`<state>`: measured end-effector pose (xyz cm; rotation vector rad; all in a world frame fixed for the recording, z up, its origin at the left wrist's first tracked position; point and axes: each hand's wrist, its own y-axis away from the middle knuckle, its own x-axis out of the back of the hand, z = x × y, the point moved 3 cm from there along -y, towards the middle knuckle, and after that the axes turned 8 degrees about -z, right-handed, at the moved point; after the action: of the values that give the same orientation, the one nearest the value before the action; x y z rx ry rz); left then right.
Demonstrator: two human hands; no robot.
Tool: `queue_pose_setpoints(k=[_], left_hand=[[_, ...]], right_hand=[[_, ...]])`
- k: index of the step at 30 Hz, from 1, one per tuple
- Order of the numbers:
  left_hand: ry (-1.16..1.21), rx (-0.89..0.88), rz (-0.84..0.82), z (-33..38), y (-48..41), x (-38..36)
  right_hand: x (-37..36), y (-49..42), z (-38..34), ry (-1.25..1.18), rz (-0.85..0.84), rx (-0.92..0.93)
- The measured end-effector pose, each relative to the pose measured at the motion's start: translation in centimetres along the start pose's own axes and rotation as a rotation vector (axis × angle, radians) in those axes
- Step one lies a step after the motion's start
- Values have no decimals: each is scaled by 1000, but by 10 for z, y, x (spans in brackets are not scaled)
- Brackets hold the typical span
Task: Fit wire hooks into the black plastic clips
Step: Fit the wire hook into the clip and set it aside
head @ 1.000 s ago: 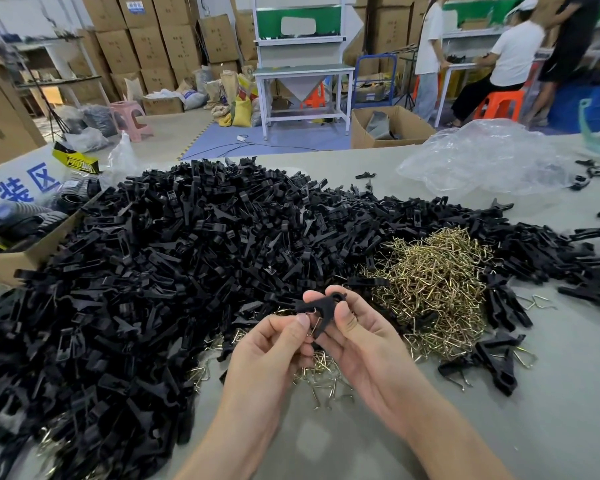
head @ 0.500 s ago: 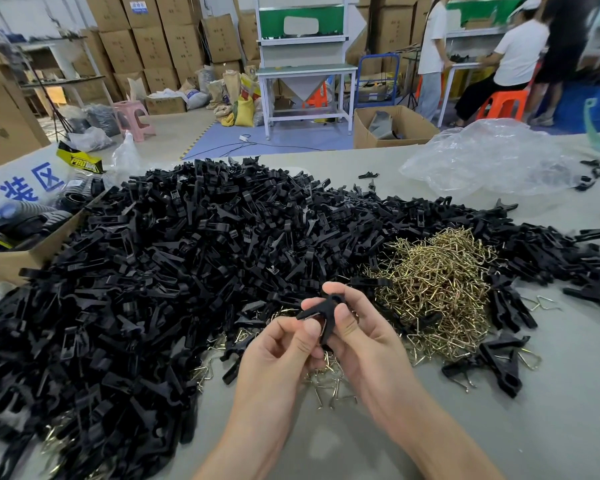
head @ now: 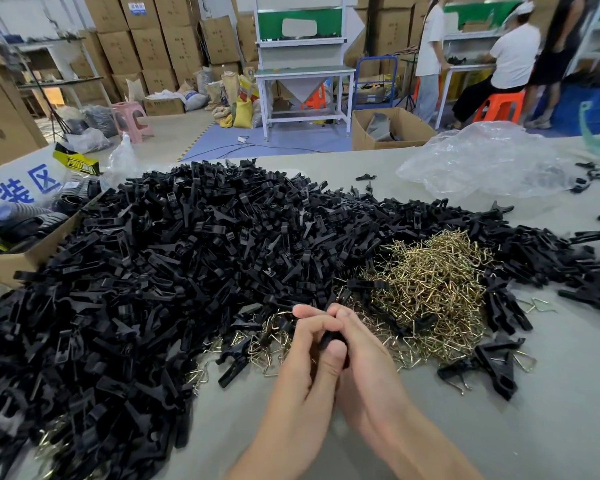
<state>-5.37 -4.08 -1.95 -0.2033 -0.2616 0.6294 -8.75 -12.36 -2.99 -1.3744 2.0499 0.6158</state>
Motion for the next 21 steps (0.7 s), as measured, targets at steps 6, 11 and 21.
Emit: queue_pose_setpoints(k=[6, 11, 21], left_hand=[[-43, 5, -25, -2, -4, 4], [-43, 59, 51, -7, -6, 4], [-230, 83, 89, -13, -6, 2]], right_hand=[[0, 0, 2, -78, -10, -24], [0, 1, 4, -136, 17, -60], [-2, 4, 11, -140, 170, -42]])
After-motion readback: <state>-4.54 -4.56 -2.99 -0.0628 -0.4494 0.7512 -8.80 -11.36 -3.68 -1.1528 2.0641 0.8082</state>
